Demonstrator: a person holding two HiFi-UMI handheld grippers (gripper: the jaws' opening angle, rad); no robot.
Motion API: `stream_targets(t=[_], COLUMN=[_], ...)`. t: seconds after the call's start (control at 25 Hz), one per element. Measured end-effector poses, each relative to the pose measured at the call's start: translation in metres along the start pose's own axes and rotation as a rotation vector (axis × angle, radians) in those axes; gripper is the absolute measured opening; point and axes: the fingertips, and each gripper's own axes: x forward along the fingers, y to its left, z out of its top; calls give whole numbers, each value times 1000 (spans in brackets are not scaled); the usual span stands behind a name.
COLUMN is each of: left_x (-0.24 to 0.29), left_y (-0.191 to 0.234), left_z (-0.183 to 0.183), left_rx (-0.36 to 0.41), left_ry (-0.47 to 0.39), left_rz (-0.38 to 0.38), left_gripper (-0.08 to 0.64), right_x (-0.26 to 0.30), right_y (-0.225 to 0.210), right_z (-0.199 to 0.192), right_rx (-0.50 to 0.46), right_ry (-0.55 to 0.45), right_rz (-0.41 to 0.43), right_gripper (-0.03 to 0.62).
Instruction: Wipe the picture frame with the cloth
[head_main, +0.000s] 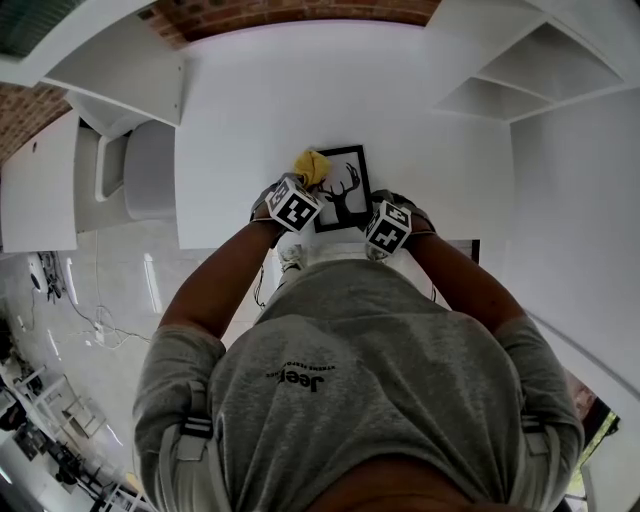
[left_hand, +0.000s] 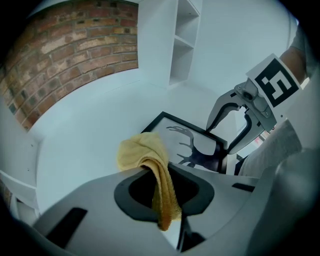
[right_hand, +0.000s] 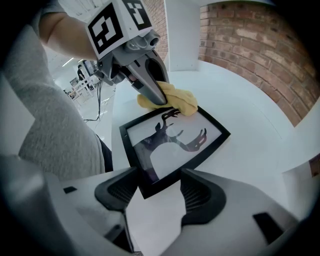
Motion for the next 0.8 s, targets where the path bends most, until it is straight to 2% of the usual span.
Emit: stream_targets(t=[0.4,0.8], left_x=[21,53], left_y=[-17,-57], left_z=[29,86], left_rx=[43,130], left_ry=[23,17], left_rz=[-35,-94], left_gripper=[66,66], right_x=[-2,-1], right_y=[-1,1], right_z=[4,4], right_rx=[-2,-2], right_ry=[-22,-38], right_rz=[-9,-1], right_gripper=[275,275])
